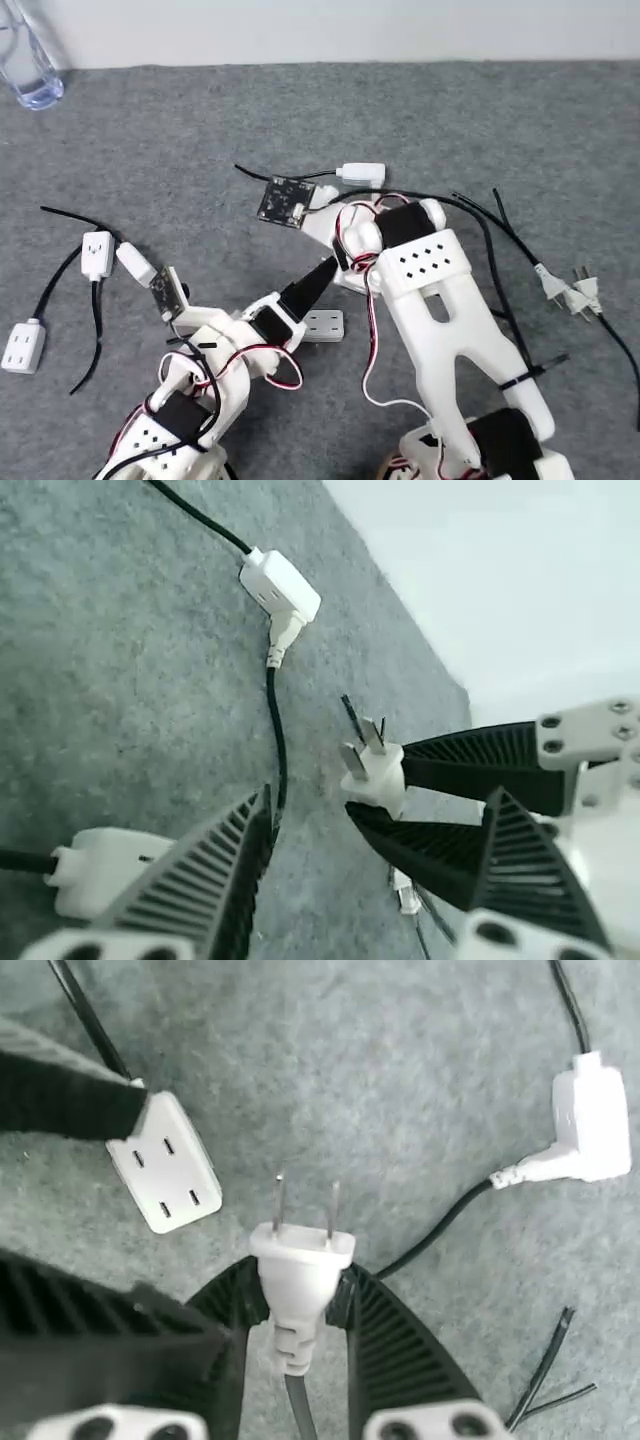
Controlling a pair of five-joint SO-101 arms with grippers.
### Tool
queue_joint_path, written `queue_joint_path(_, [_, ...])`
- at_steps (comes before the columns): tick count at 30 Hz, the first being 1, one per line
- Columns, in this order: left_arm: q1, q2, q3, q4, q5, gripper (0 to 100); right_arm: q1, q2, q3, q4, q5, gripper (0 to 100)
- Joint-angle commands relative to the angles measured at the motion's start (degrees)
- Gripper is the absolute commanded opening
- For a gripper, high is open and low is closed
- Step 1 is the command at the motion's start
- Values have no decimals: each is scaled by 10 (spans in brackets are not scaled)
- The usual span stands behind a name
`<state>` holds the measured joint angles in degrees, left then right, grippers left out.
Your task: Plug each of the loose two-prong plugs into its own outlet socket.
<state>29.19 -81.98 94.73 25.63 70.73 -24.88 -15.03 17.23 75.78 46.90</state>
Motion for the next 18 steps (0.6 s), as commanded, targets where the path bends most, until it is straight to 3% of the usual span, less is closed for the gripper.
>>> queue_joint_path(1, [10, -5, 6, -44, 3, 319, -22, -8, -68, 13, -27, 9])
queue_joint_path(6, [-58, -5, 7, -69, -44, 319, -22, -8, -95, 63, -30, 9])
queue_joint_path(18, [-65, -5, 7, -76, -51, 319, -43, -20, -133, 155, -33, 9])
